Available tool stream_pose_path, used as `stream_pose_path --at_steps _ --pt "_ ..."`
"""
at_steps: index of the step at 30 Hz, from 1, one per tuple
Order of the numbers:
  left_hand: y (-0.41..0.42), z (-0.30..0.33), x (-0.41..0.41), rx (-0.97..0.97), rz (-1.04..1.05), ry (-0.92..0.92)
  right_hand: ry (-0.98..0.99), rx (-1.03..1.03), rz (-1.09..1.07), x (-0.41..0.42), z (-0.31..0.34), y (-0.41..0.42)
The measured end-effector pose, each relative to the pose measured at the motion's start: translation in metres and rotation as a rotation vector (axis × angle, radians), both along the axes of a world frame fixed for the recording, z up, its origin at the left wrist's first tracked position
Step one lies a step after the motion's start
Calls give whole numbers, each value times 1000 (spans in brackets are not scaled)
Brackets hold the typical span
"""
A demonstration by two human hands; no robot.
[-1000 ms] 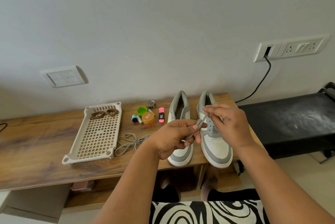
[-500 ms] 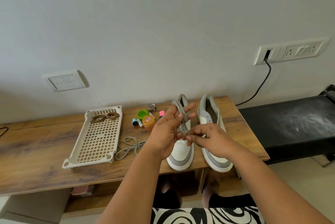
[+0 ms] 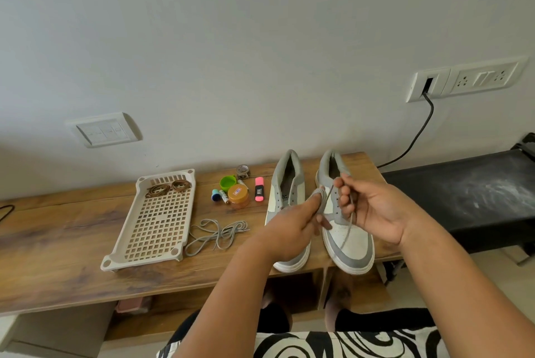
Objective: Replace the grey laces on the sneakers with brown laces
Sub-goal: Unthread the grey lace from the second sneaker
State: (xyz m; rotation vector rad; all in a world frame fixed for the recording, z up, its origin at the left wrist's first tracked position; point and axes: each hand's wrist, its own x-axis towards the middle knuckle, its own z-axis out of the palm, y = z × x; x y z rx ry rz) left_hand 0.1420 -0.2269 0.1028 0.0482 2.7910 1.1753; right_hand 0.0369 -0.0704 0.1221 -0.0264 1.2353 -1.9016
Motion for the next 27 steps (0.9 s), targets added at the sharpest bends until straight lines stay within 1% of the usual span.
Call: stream_pose_path --at_steps 2,5,7,8,9,10,12,13,14,15,16,17,18,20,21,23,25,27 --pt "-2 -3 1 82 -12 -20 -81 -100 -49 -5 2 4" --pt "-2 -1 5 320 -17 -89 -107 -187 -128 -13 2 11" --pt "-2 4 8 456 -31 -131 -50 -152 -198 -18 -4 13" --pt "-2 6 8 516 -35 -146 -8 -95 -239 -21 -8 14" --pt "-3 6 8 564 -37 -158 53 -3 -269 -23 -12 14" --pt "-4 7 8 604 -33 -164 162 153 -274 -24 -16 14" --pt "-5 6 8 656 11 -159 536 636 -212 -23 -22 14" --pt "-6 5 7 662 41 -151 737 830 -204 -22 -25 13" --pt "-7 5 7 659 66 -145 905 920 -228 -19 -26 11" --pt "-8 5 6 656 82 -142 1022 924 -254 -16 -26 9" --pt "-8 6 6 662 87 -142 1099 882 -239 -13 -25 7" --pt "-8 6 6 680 85 -141 1135 811 -160 -10 -23 5" --pt "-8 6 7 707 84 -135 1115 716 -40 -6 -21 2" --pt "-7 6 7 768 97 -116 987 522 191 6 -17 -5" --pt "-7 6 7 796 107 -109 941 461 246 10 -19 -8" --pt "-10 6 7 841 120 -99 907 414 232 18 -26 -16" --pt "-12 6 6 854 122 -94 832 372 129 23 -32 -24" --pt "-13 5 5 872 152 -86 768 316 82 26 -36 -29"
